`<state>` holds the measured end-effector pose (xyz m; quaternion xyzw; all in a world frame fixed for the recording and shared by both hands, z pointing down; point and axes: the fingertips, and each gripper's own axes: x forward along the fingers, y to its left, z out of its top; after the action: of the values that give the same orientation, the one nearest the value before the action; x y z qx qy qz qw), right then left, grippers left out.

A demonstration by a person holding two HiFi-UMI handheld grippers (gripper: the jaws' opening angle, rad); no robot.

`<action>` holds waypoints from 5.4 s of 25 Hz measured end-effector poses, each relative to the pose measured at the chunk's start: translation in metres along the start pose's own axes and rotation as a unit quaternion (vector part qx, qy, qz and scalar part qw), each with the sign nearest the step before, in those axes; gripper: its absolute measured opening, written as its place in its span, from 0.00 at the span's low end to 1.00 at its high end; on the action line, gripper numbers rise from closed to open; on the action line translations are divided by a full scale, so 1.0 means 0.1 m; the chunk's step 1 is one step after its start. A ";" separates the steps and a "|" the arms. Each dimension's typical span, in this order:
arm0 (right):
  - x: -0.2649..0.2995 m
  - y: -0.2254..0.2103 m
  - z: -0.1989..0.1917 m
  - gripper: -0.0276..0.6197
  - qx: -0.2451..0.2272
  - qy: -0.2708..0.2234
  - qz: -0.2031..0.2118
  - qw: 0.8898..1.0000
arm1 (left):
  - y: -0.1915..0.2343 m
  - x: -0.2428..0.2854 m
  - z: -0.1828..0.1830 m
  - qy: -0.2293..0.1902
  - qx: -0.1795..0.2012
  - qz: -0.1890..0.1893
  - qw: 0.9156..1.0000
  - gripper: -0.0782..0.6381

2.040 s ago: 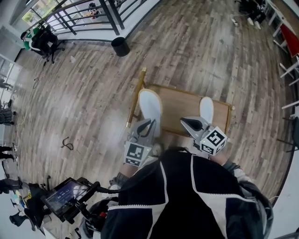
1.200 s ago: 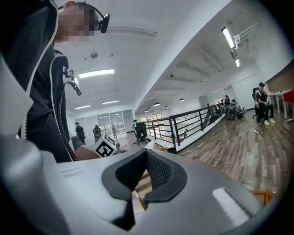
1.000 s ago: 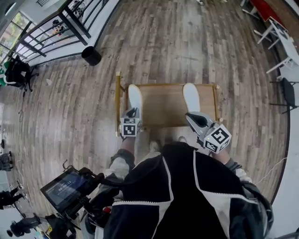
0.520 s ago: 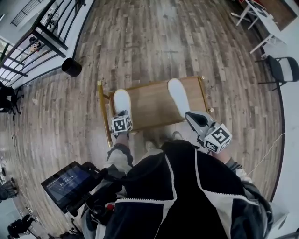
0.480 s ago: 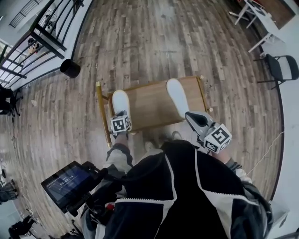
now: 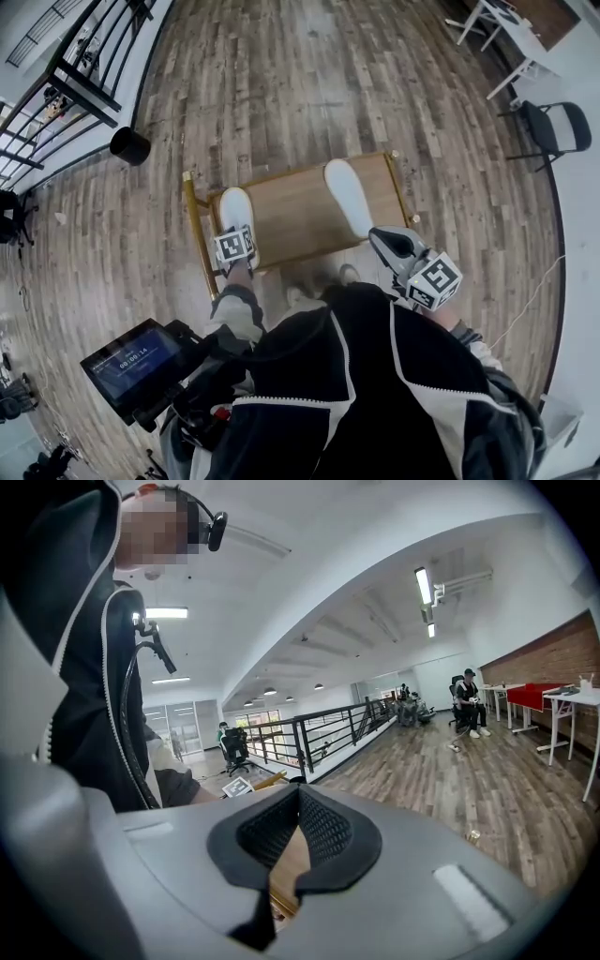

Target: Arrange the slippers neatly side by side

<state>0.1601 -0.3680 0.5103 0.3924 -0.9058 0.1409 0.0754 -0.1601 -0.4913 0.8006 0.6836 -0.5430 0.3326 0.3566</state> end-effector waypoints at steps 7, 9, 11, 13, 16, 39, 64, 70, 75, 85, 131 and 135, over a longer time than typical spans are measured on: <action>0.20 0.08 -0.06 0.05 0.003 -0.002 0.027 1.000 | -0.02 -0.38 0.25 -0.083 0.006 0.008 0.997 0.33; 0.27 0.01 -0.01 0.05 0.007 -0.006 0.043 0.999 | -0.29 -0.64 0.53 -0.137 0.021 -0.009 0.990 0.31; 0.29 0.00 0.12 0.05 0.009 -0.019 0.063 0.998 | -0.64 -1.06 0.85 -0.208 0.043 -0.038 0.976 0.29; 0.28 0.08 0.27 0.05 0.008 -0.031 0.087 0.996 | -1.00 -1.61 1.09 -0.275 0.070 -0.068 0.956 0.25; 0.33 0.24 0.37 0.05 -0.002 -0.041 0.115 0.993 | -1.37 -2.28 1.24 -0.347 0.111 -0.103 0.926 0.17; 0.77 0.81 0.28 0.05 -0.034 -0.040 0.206 0.977 | -1.85 -3.44 1.04 -0.460 0.102 -0.262 0.842 0.13; 1.53 -1.92 -2.03 0.40 -0.013 0.342 -0.095 0.935 | -1.80 -3.28 0.95 -0.405 0.086 -0.289 0.863 0.13; 1.56 -2.04 -2.24 0.40 0.046 0.362 -0.103 0.925 | -1.72 -3.33 1.00 -0.419 0.064 -0.283 0.860 0.13; 1.54 -2.08 -2.36 0.09 0.065 0.394 -0.108 0.910 | -1.64 -3.27 0.95 -0.407 0.063 -0.267 0.871 0.13; 1.53 -1.85 -2.08 0.08 0.059 0.360 -0.097 0.926 | -1.72 -3.21 0.94 -0.400 0.069 -0.273 0.872 0.13; 2.46 0.32 -1.28 0.08 0.134 0.121 0.024 0.983 | -0.98 -3.31 0.66 -0.394 0.058 -0.270 0.877 0.13; 2.63 0.19 -1.65 0.08 0.107 0.168 0.003 0.980 | -0.93 -3.29 0.58 -0.387 0.060 -0.271 0.879 0.13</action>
<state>-0.0284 -0.4848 0.7276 0.3659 -0.8612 0.3015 0.1833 -0.1271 -0.3600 0.4807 0.8986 -0.4099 -0.0363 0.1525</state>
